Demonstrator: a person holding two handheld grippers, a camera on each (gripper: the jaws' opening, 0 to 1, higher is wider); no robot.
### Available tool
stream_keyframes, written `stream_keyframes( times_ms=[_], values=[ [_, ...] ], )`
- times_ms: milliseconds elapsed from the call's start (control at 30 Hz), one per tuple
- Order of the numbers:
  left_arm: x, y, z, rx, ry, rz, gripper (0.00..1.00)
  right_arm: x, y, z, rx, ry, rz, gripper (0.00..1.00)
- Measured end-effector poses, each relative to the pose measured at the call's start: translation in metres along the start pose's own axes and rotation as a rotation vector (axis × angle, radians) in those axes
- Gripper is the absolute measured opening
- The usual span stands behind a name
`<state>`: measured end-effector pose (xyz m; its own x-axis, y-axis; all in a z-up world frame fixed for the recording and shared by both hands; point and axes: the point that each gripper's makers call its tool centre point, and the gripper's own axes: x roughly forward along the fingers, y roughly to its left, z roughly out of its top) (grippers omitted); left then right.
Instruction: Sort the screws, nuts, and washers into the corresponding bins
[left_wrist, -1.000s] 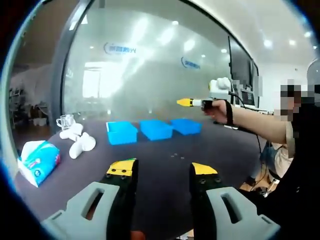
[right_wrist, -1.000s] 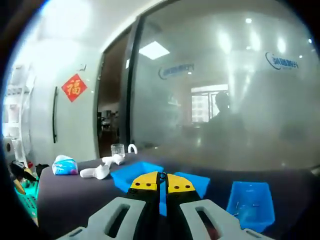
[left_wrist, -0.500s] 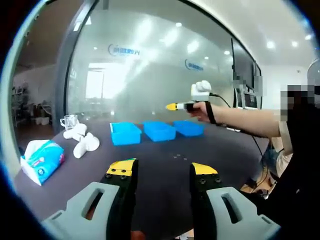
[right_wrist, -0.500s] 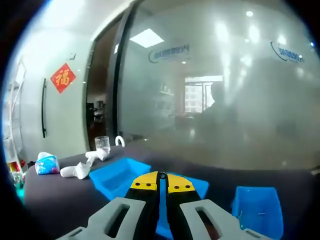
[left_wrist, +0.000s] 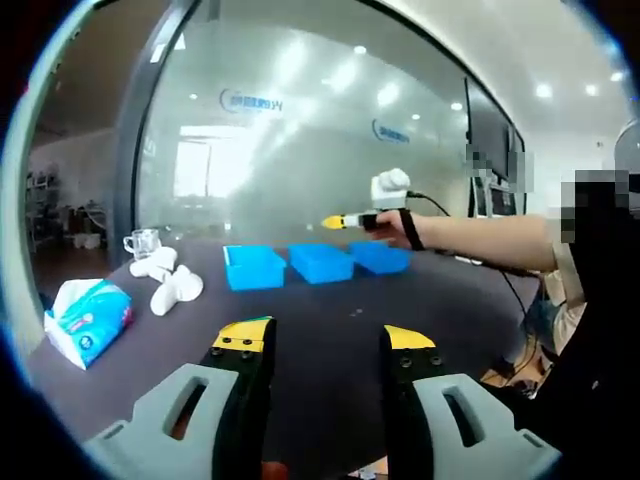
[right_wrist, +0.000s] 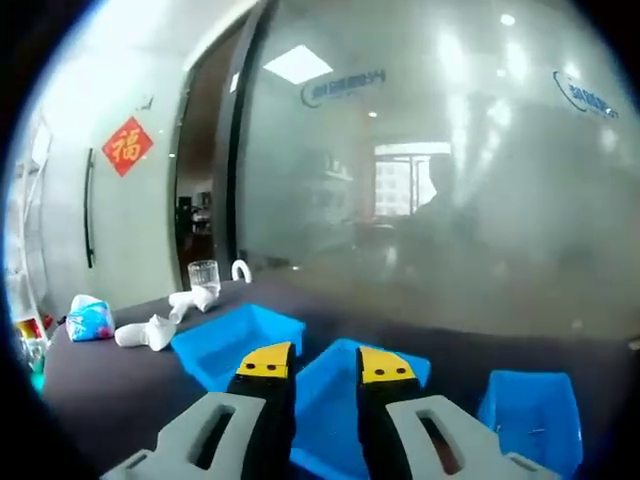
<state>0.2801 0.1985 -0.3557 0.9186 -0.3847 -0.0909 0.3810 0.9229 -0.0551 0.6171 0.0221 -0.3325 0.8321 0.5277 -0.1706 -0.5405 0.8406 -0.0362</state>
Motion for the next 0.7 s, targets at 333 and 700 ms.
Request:
stream_keyframes(
  times_ms=[333, 700],
  values=[
    [0.001, 0.001, 0.003, 0.003, -0.005, -0.002, 0.38, -0.035, 0.007, 0.006, 0.006, -0.042, 0.040, 0.26],
    [-0.001, 0.004, 0.009, 0.006, -0.022, 0.005, 0.39, -0.121, 0.027, -0.006, 0.077, -0.104, 0.134, 0.26]
  ],
)
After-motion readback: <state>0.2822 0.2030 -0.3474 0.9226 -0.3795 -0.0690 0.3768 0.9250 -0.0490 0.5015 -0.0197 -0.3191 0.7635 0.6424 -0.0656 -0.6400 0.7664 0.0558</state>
